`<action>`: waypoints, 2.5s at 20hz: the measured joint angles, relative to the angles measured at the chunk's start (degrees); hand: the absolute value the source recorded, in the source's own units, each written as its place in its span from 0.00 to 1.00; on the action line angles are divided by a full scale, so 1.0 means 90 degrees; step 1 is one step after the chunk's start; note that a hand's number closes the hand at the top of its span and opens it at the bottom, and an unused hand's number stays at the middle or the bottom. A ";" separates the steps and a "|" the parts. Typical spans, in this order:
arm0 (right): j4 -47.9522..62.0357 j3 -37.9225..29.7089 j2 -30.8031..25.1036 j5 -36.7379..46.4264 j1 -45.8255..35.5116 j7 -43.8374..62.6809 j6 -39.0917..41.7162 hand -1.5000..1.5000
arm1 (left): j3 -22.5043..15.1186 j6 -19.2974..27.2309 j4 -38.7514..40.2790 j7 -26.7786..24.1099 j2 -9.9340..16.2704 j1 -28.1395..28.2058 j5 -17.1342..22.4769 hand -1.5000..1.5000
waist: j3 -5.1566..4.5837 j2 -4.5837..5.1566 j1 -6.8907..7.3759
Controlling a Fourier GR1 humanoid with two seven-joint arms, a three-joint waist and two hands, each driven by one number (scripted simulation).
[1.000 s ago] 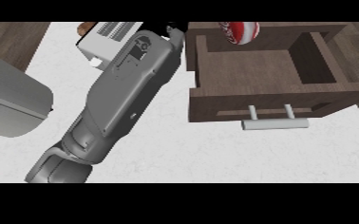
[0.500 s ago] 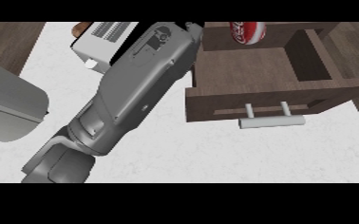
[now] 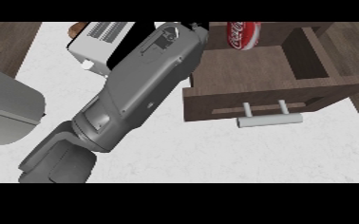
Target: Pick up the can, place it into the drawer and close the drawer
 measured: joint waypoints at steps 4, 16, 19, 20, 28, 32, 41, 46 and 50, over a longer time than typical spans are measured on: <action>0.0031 0.0022 0.0033 0.0054 -0.0002 -0.0037 0.0071 0.00 | -0.0375 0.0105 0.0192 -0.0092 0.0000 -0.0009 0.0250 0.00 | 0.0003 0.0005 -0.0041; -0.0063 0.0047 -0.0001 0.0031 -0.0101 0.0138 -0.0009 0.00 | -0.1113 0.0698 0.0484 -0.0378 0.0000 0.0046 0.0940 0.00 | 0.0001 0.0032 -0.0137; -0.0012 0.0008 -0.0037 0.0005 -0.0110 0.0109 0.0045 0.00 | -0.1237 0.0776 0.0445 -0.0533 0.0000 0.0123 0.1100 0.00 | 0.0003 0.0032 -0.0140; 0.0011 0.0022 -0.0029 0.0032 -0.0141 0.0101 0.0039 0.00 | -0.1250 0.0749 0.0476 -0.0561 0.0000 0.0123 0.1151 0.00 | 0.0002 0.0033 -0.0125; -0.0191 -0.0114 -0.0258 0.0560 -0.0387 -0.0344 0.0216 0.00 | -0.1308 0.0732 0.0462 -0.0993 0.0000 0.0205 0.1488 0.00 | 0.0000 0.0037 -0.0079; -0.0354 0.0023 -0.0400 0.1160 -0.0619 -0.0770 0.0444 0.00 | -0.1272 0.0747 0.0399 -0.1192 0.0000 0.0123 0.1640 0.00 | -0.0001 0.0038 -0.0032; -0.0723 0.0884 -0.0430 0.3260 -0.1294 -0.1297 0.0489 0.00 | -0.1279 0.0798 0.0376 -0.1518 0.0000 -0.0082 0.1853 0.00 | -0.0005 0.0028 0.0185; -0.0392 0.1703 -0.0469 0.4847 -0.1907 -0.1413 0.0264 0.00 | -0.1263 0.0817 0.0244 -0.1397 -0.0001 -0.0103 0.1922 0.00 | -0.0010 -0.0008 0.0385; 0.0132 0.2440 -0.0493 0.6116 -0.2382 -0.1628 -0.0067 0.00 | -0.1196 0.0842 0.0277 -0.1301 0.0001 -0.0190 0.1920 0.00 | -0.0011 -0.0018 0.0454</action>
